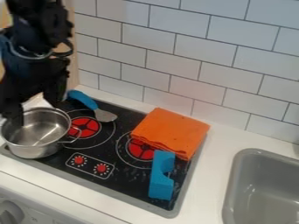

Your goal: Put the blue thing on top of the orange cloth

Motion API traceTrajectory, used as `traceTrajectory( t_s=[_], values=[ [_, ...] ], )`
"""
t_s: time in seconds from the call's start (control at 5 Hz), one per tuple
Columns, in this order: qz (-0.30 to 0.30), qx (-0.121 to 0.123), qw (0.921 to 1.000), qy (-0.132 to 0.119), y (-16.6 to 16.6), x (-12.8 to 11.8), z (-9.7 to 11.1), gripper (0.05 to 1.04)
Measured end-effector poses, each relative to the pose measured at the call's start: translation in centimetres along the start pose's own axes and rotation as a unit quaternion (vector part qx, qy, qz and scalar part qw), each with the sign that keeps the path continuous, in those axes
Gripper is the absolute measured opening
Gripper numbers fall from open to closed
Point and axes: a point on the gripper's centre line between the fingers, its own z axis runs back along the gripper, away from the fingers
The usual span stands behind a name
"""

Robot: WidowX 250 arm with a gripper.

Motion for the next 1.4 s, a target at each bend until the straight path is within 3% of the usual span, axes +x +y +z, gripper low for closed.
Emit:
traceTrajectory(
  t_s=[0.2, 0.4, 0.8, 1.0, 1.2, 1.4],
  values=[
    [-0.04, -0.01, 0.9991, -0.011, -0.6, -1.4, 1.4, 0.999],
    [-0.116, -0.016, 0.9931, -0.001, -1.3, -3.3, 1.9, 0.999],
    [-0.202, -0.042, 0.9781, 0.027, -4.3, -7.2, 1.1, 0.999],
    [-0.249, -0.051, 0.966, 0.045, -5.1, -9.5, 0.2, 0.999],
    [-0.249, -0.12, 0.9588, 0.063, -7.0, -10.7, 0.3, 0.999],
    [-0.278, -0.102, 0.9516, 0.082, -6.7, -12.5, -0.8, 0.999]
  ],
)
